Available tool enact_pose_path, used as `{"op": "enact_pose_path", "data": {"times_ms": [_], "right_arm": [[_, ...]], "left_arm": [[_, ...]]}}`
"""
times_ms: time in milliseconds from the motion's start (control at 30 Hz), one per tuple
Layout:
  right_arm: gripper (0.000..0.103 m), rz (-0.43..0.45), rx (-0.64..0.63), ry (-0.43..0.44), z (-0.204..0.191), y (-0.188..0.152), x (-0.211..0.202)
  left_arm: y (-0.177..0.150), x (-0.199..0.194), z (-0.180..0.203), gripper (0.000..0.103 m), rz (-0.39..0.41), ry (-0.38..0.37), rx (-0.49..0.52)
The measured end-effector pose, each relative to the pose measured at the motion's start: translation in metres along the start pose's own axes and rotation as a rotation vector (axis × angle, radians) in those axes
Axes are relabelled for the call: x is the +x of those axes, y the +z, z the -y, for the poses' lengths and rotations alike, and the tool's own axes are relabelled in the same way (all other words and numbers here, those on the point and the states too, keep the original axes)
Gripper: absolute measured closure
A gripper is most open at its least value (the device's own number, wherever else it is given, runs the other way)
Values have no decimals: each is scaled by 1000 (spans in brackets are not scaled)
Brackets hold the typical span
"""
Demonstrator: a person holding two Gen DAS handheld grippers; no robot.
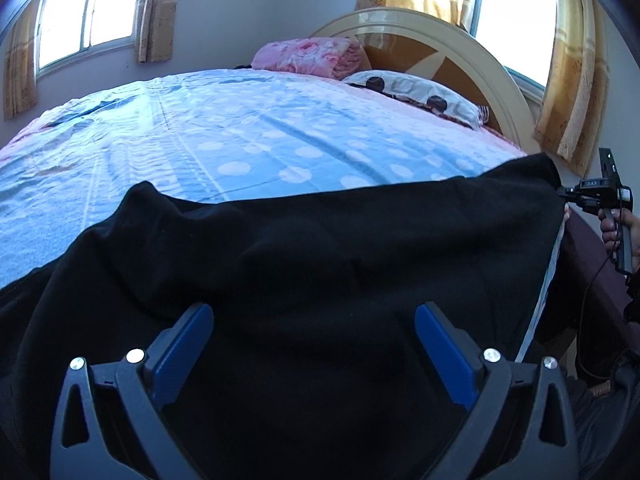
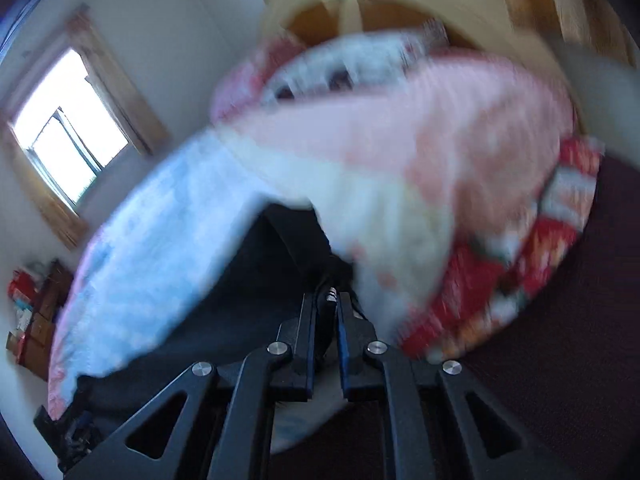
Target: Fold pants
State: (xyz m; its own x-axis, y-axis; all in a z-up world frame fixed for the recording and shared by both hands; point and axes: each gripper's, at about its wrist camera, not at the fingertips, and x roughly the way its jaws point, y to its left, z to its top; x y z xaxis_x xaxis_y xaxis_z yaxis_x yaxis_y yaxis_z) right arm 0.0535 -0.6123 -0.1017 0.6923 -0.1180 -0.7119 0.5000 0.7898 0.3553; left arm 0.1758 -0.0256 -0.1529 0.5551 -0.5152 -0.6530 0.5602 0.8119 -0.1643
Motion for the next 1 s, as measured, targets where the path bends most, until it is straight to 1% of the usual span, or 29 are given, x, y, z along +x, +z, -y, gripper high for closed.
{"op": "enact_pose_path", "data": {"times_ms": [33,67,100,133,200,233,267,300,333,367,400,433,467,500,533,567,600,667,700,733,767,833,867,933,967,1000], "right_arm": [[77,11,-7,-31,-1,-1,-3],[61,22,-9,-64,-1,-1,-7],[56,40,-8,-85,-1,-2,-15],[55,67,-1,-99,0,1,-24],[55,141,-4,-165,-7,9,-45],[55,171,-17,-174,-11,10,-53],[55,209,-55,-155,-27,11,-63],[54,217,-86,-135,-39,12,-64],[54,210,-143,-101,-60,12,-63],[54,175,-229,-40,-91,8,-55],[54,147,-275,0,-108,5,-49],[54,88,-360,95,-143,-5,-34],[54,48,-414,156,-165,-13,-24],[54,-15,-497,238,-198,-27,-8],[54,-55,-544,283,-216,-35,3],[54,-121,-615,354,-250,-52,22],[54,-142,-641,378,-264,-60,31],[54,-204,-697,430,-312,-84,57],[54,-219,-708,446,-324,-90,65],[54,-259,-727,494,-349,-101,75],[54,-303,-740,543,-368,-110,81],[54,-348,-765,604,-398,-128,87],[54,-380,-798,648,-422,-139,92],[54,-428,-796,703,-448,-152,102],[54,-465,-771,733,-465,-155,113],[54,-487,-752,744,-473,-157,120]], "left_arm": [[-1,-1,0,0,-1,-2,1],[-2,-3,-1,0,1,-5,-4],[-2,-5,-1,0,5,-5,-9],[-3,-8,-2,0,11,-2,-15],[-4,-13,-5,0,18,9,-37],[-4,-18,-6,0,22,23,-51],[-4,-21,-6,0,30,30,-55],[-5,-27,-6,0,43,41,-53],[-6,-30,-7,0,46,62,-50],[-7,-36,-7,0,53,96,-46],[-9,-42,-6,0,65,113,-40],[-10,-47,-7,0,74,123,-39],[-13,-51,-9,0,77,134,-44],[-17,-53,-12,0,70,137,-54],[-20,-53,-15,0,61,138,-64],[-26,-52,-19,0,48,152,-82],[-31,-52,-22,0,38,158,-93],[-40,-51,-25,0,20,161,-111],[-45,-50,-26,0,14,162,-117],[-49,-49,-28,0,9,161,-123],[-51,-48,-27,0,10,161,-119],[-53,-46,-21,0,13,181,-80],[-54,-44,-19,0,11,193,-60],[-56,-44,-17,0,14,201,-38],[-57,-44,-17,0,16,202,-27],[-58,-44,-17,0,20,200,-20]]}}
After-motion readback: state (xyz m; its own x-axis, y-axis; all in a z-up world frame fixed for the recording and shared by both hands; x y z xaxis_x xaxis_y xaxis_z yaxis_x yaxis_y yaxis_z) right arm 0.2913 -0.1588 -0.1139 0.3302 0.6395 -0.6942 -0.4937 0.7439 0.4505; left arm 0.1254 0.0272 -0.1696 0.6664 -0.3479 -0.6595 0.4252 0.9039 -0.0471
